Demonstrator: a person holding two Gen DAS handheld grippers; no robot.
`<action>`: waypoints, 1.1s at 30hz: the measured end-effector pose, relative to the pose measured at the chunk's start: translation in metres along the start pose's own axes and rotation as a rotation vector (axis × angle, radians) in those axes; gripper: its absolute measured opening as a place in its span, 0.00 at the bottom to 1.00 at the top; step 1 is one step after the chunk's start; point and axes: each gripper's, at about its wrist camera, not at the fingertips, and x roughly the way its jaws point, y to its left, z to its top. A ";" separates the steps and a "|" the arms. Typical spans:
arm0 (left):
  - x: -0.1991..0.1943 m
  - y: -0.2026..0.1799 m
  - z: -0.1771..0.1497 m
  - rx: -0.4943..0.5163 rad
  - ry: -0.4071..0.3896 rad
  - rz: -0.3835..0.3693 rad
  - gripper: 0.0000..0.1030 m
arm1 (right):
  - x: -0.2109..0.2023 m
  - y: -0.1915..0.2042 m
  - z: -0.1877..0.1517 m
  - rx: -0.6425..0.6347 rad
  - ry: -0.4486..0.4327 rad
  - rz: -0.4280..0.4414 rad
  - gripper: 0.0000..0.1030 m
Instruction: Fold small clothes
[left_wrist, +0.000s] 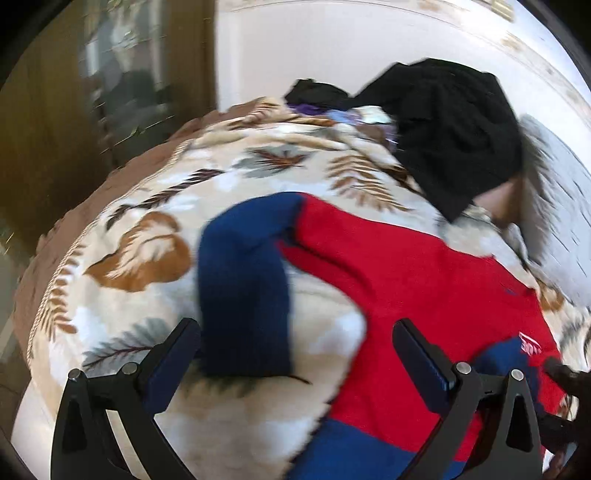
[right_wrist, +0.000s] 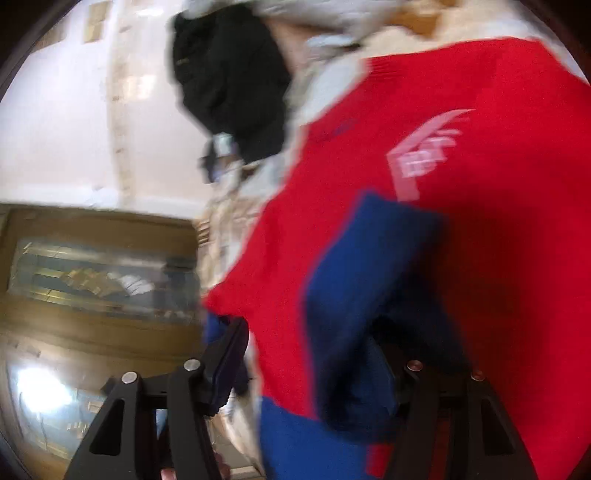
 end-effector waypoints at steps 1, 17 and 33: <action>0.001 0.007 0.000 -0.012 0.001 0.015 1.00 | 0.003 0.017 -0.005 -0.068 0.017 0.031 0.64; -0.009 0.007 -0.004 -0.021 0.000 0.003 1.00 | -0.020 0.041 -0.019 -0.278 -0.007 -0.107 0.66; 0.031 -0.090 -0.066 0.318 0.261 -0.121 0.96 | -0.050 -0.018 0.005 -0.235 -0.098 -0.624 0.43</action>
